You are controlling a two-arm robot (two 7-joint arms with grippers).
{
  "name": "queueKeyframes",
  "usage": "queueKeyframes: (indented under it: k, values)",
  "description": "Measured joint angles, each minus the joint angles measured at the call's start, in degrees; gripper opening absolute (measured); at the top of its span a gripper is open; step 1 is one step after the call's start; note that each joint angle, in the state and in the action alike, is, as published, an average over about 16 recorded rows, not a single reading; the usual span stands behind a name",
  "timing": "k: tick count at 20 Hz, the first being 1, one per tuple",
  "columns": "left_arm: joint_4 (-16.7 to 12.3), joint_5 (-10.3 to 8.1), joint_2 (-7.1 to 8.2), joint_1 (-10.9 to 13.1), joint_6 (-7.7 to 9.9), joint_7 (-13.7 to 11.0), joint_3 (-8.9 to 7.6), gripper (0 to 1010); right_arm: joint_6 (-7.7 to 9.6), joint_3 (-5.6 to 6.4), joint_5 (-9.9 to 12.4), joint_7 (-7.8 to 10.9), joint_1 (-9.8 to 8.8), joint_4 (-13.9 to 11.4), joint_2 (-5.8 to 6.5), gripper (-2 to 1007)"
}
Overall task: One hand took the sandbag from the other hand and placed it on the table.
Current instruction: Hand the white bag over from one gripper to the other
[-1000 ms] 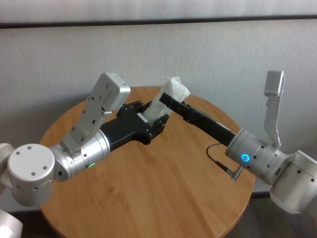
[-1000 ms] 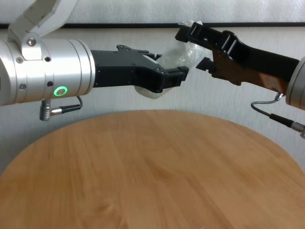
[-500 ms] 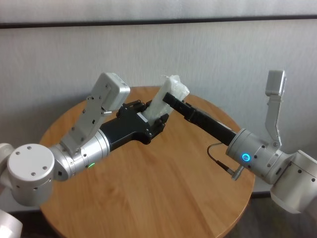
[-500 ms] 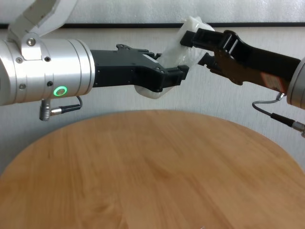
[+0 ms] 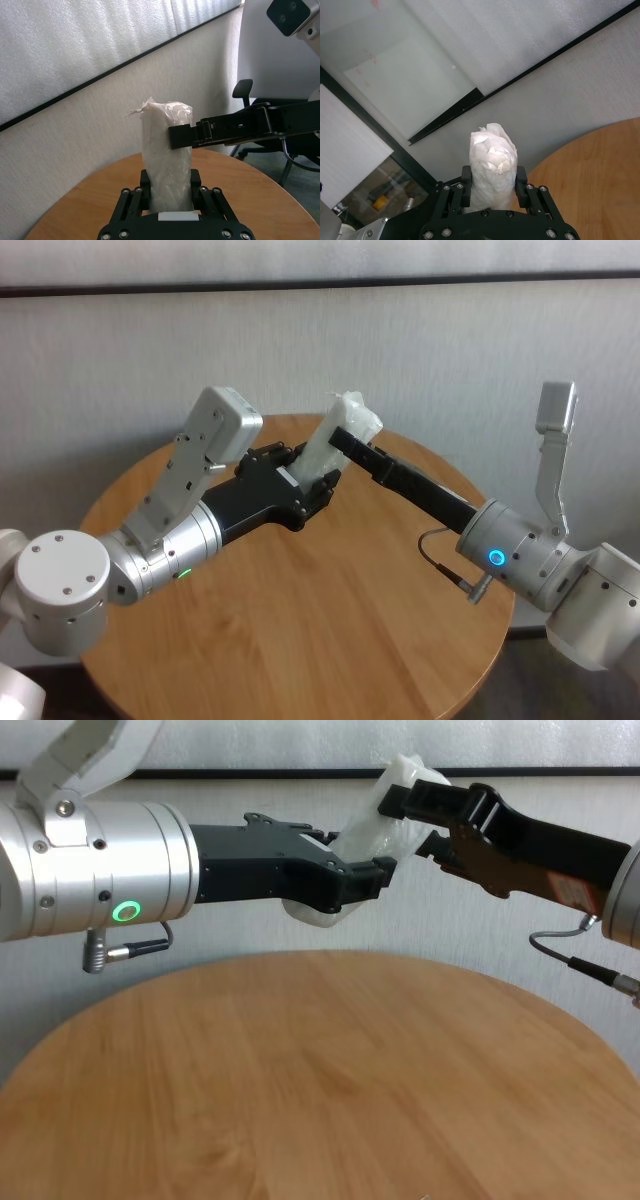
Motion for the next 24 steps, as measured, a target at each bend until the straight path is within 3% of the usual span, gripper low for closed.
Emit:
queueKeyframes:
  k: [24]
  values:
    - [0.0,0.0,0.0,0.0,0.0,0.0,0.0,484,-0.34,-0.54,0.9,-0.07,0.17,0.1,0.23,496]
